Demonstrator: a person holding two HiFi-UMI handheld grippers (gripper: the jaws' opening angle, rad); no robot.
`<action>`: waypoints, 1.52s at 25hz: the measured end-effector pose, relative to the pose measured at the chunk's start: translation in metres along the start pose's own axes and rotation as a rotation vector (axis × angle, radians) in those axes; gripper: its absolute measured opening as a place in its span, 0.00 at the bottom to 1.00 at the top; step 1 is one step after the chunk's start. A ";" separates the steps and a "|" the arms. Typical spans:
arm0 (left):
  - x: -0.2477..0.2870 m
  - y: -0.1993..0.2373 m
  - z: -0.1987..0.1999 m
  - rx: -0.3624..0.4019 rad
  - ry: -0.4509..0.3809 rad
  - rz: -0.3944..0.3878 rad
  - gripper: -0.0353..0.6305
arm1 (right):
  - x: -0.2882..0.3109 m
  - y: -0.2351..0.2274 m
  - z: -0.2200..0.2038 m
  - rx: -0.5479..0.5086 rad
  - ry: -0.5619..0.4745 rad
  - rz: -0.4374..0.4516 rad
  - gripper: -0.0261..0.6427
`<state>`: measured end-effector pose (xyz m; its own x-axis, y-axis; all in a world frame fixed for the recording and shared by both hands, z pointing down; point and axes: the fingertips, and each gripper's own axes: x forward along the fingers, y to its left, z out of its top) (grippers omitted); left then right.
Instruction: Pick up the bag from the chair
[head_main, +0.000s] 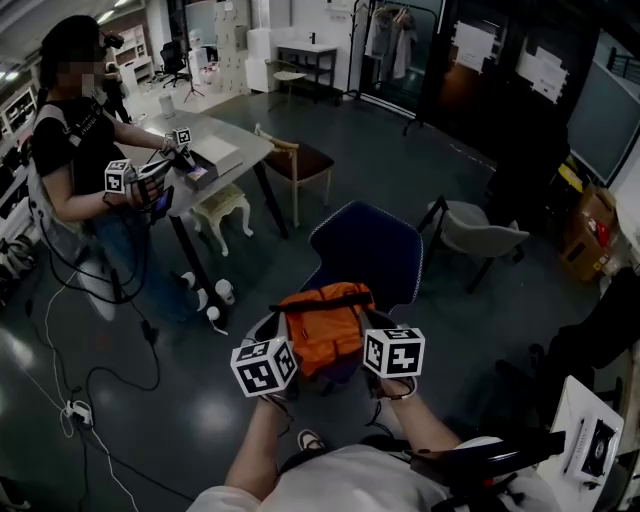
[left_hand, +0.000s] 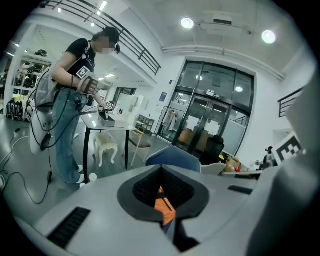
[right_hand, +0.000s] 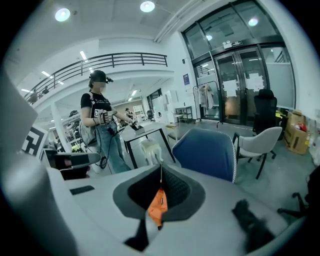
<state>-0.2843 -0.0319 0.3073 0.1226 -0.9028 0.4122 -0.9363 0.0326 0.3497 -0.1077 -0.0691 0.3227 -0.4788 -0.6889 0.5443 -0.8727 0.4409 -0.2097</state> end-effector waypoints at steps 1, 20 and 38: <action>0.005 -0.002 -0.001 0.001 0.006 -0.008 0.07 | 0.002 -0.003 -0.001 0.001 0.002 -0.006 0.09; 0.088 -0.080 -0.020 0.021 0.069 -0.031 0.07 | 0.029 -0.096 0.021 0.009 0.036 0.004 0.09; 0.130 -0.085 -0.113 0.042 0.288 0.003 0.07 | 0.051 -0.172 -0.070 0.216 0.174 -0.063 0.09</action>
<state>-0.1513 -0.1041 0.4258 0.2022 -0.7436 0.6374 -0.9489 0.0122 0.3153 0.0248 -0.1398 0.4431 -0.4153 -0.5939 0.6891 -0.9095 0.2545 -0.3288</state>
